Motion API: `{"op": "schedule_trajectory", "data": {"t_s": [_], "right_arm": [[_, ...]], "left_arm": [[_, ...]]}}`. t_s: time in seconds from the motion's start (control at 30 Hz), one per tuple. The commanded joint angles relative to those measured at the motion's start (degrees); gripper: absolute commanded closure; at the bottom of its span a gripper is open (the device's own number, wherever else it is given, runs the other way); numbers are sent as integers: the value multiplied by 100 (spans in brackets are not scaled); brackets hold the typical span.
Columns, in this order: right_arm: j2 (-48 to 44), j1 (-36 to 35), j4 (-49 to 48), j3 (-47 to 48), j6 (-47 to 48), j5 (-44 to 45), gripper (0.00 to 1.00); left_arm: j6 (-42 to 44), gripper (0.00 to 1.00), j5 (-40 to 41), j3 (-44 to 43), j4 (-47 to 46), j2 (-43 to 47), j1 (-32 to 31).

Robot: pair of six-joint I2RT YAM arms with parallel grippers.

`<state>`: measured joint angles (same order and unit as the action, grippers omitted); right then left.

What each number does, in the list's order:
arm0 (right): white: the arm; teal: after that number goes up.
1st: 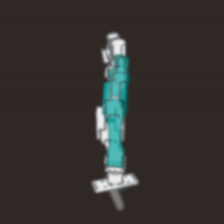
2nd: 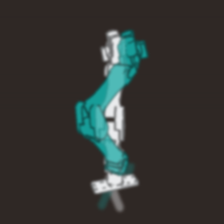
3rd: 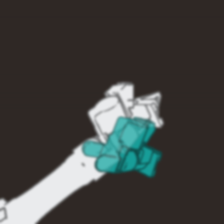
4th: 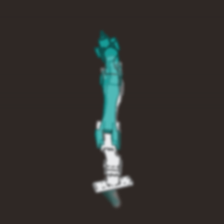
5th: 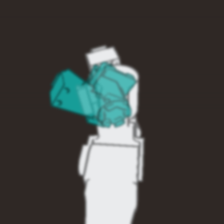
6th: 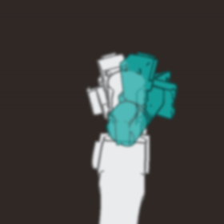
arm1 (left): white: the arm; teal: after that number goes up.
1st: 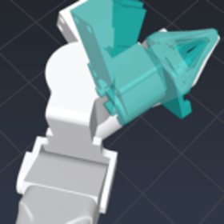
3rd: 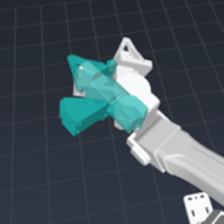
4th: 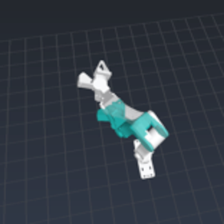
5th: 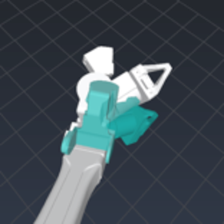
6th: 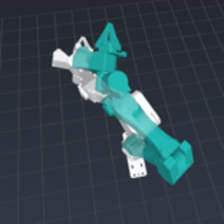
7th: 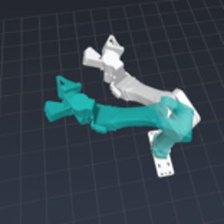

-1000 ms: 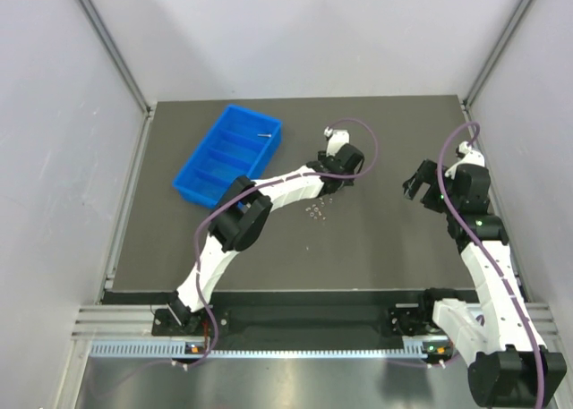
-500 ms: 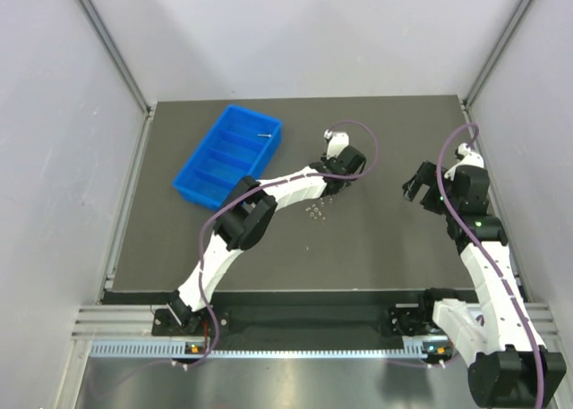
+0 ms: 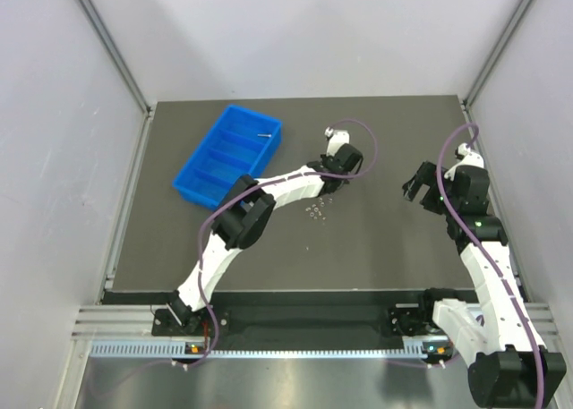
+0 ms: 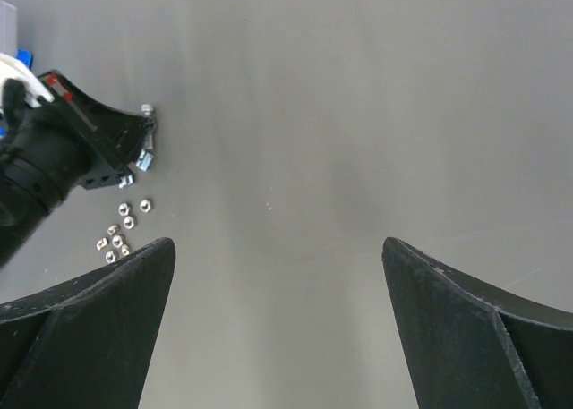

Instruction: Sort the screws and nuts into containers

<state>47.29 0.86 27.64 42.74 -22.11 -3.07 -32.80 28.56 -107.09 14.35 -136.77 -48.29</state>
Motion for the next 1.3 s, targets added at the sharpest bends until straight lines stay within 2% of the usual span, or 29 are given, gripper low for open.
{"op": "schedule_trajectory", "data": {"t_s": [0.0,0.17,0.3,0.53,0.77,0.97,1.03,1.07,1.17,1.27], "right_arm": [[-62,-42,-30,68,5,17,0],[-18,-42,-92,59,-48,-44,0],[26,-42,-136,41,-74,-80,0],[166,-42,-224,67,-127,-132,0],[237,-42,-162,261,-136,-194,0],[88,-42,-153,244,-74,-89,0],[105,-42,-127,243,-57,-88,0],[105,-42,-110,252,-57,-71,0],[114,-42,-48,261,-57,-18,0],[26,-42,-13,235,-92,69,0]], "left_arm": [[90,100,-288,118,-424,729,250],[-552,100,-815,459,-889,1679,1047],[-955,100,-537,636,-1136,2163,1699],[-1229,100,-333,576,-1215,1883,2701],[-1712,100,-342,847,-1547,1531,3045],[-1739,99,-167,962,-1532,1434,3063],[-1722,94,-131,953,-1462,1425,3063],[-1721,79,-122,944,-1453,1425,3063],[-1511,42,-306,953,-1452,1583,3054],[-1230,32,-526,1014,-1277,1925,2984]]}}
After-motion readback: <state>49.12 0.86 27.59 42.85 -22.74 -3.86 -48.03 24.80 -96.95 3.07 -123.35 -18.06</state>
